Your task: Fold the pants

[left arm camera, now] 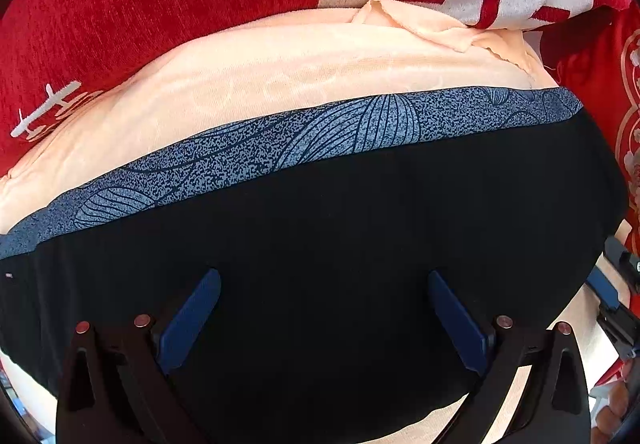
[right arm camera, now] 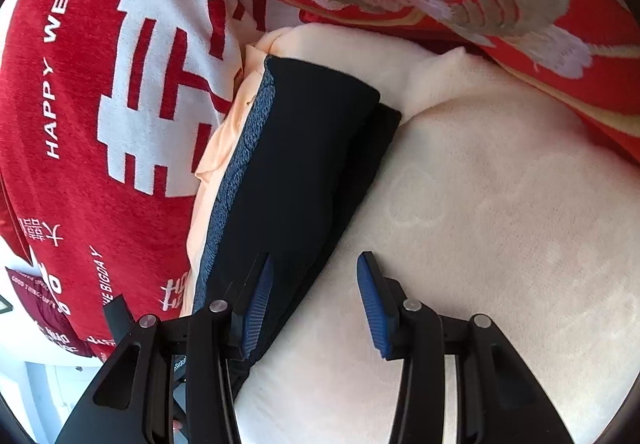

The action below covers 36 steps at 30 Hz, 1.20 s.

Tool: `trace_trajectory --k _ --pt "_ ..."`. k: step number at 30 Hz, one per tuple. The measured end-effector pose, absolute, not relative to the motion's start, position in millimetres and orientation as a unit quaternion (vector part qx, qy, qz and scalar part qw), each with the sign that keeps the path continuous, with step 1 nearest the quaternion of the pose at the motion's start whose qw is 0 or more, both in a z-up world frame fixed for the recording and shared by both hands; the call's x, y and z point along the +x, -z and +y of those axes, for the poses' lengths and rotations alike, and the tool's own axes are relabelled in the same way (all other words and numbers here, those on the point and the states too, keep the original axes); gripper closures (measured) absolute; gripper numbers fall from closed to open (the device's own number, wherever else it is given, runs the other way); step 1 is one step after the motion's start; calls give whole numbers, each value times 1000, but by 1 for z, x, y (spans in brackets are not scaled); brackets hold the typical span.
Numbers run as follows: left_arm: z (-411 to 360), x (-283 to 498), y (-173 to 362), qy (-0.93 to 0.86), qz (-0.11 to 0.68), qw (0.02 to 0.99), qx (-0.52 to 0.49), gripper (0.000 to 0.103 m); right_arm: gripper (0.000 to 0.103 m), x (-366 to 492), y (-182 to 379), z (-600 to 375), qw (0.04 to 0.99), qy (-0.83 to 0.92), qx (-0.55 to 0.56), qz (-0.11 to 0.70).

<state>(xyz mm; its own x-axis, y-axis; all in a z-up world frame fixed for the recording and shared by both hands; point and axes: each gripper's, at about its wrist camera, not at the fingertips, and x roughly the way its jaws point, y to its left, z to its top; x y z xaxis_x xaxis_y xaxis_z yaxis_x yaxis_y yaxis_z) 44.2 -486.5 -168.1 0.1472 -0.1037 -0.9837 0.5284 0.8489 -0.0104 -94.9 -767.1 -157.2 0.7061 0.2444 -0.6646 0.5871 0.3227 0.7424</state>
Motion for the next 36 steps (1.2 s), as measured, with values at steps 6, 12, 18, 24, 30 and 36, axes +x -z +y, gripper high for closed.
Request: trace_trajectory --k 6,12,18,24,30,36 --pt "-481 43 167 215 614 740 172 0 55 -80 163 -774 742 112 583 312" --pt "-481 44 137 200 588 762 184 22 91 -59 169 -780 714 105 627 295" --pt "-503 23 158 235 590 739 225 22 91 -49 119 -770 758 48 585 284" --pt "-496 16 162 237 571 760 199 22 91 -27 82 -744 797 28 512 317" --pt "-457 34 139 248 587 758 138 22 91 -8 40 -713 837 26 421 349" --pt "-369 63 108 226 574 777 124 22 91 16 -2 -638 875 9 283 392"
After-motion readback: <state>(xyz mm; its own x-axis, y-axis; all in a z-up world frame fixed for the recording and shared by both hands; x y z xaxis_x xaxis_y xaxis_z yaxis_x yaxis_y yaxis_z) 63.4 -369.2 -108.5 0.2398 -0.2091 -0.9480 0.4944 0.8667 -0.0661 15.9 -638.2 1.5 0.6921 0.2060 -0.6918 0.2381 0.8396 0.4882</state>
